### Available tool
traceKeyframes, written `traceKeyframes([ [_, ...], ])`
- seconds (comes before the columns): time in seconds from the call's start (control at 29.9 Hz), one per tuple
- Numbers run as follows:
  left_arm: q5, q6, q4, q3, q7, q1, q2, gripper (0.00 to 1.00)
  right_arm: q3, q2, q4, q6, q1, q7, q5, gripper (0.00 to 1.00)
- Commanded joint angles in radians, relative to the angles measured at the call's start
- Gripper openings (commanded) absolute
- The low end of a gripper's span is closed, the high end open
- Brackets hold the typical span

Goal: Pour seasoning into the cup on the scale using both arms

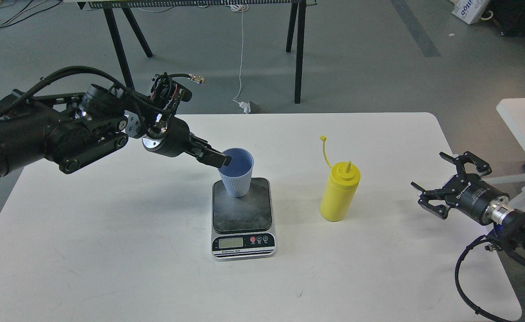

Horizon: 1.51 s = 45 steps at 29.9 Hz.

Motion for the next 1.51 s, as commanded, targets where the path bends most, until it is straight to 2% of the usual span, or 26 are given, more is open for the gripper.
traceKeyframes([
  [0.0,0.000,0.000,0.000,-0.001,0.000,-0.004,0.034,0.94,-0.003,0.002,0.006,0.000,0.005,-0.001,0.000,0.98],
  [0.07,0.000,0.000,0.000,-0.002,0.000,-0.009,0.067,0.94,-0.005,0.000,0.027,0.000,0.011,-0.008,-0.002,0.98],
  [0.17,-0.015,0.000,0.003,-0.004,0.000,-0.044,0.119,0.94,0.000,-0.032,0.159,0.000,-0.003,-0.015,0.000,0.98],
  [0.23,-0.075,0.000,0.018,-0.030,0.000,-0.052,0.144,0.95,0.000,-0.122,0.243,0.000,-0.029,-0.017,0.012,0.98],
  [0.33,-0.236,0.000,0.052,-0.090,0.000,-0.050,0.170,0.95,0.000,-0.253,0.356,0.000,-0.121,-0.024,0.073,0.98],
  [0.5,-0.547,0.000,0.104,-0.113,0.000,-0.042,0.198,0.96,-0.040,-0.339,0.442,0.000,-0.338,-0.068,0.328,0.99],
  [0.67,-0.756,0.000,0.119,-0.113,0.000,-0.019,0.196,0.96,-0.152,-0.307,0.482,0.000,-0.394,-0.068,0.480,0.99],
  [0.8,-0.775,0.000,0.119,-0.113,0.000,0.011,0.193,0.96,-0.181,-0.155,0.511,0.000,-0.382,-0.068,0.477,0.99],
  [0.9,-0.776,0.000,0.119,-0.113,0.000,0.027,0.195,0.96,-0.180,-0.101,0.512,0.000,-0.382,-0.068,0.471,0.99],
  [1.17,-0.778,0.000,0.119,-0.113,0.000,0.050,0.199,0.96,-0.183,-0.064,0.492,0.000,-0.319,-0.068,0.456,0.99],
  [1.47,-0.778,0.000,0.119,-0.113,0.000,0.068,0.201,0.96,-0.221,-0.048,0.356,0.000,-0.169,-0.068,0.456,0.99],
])
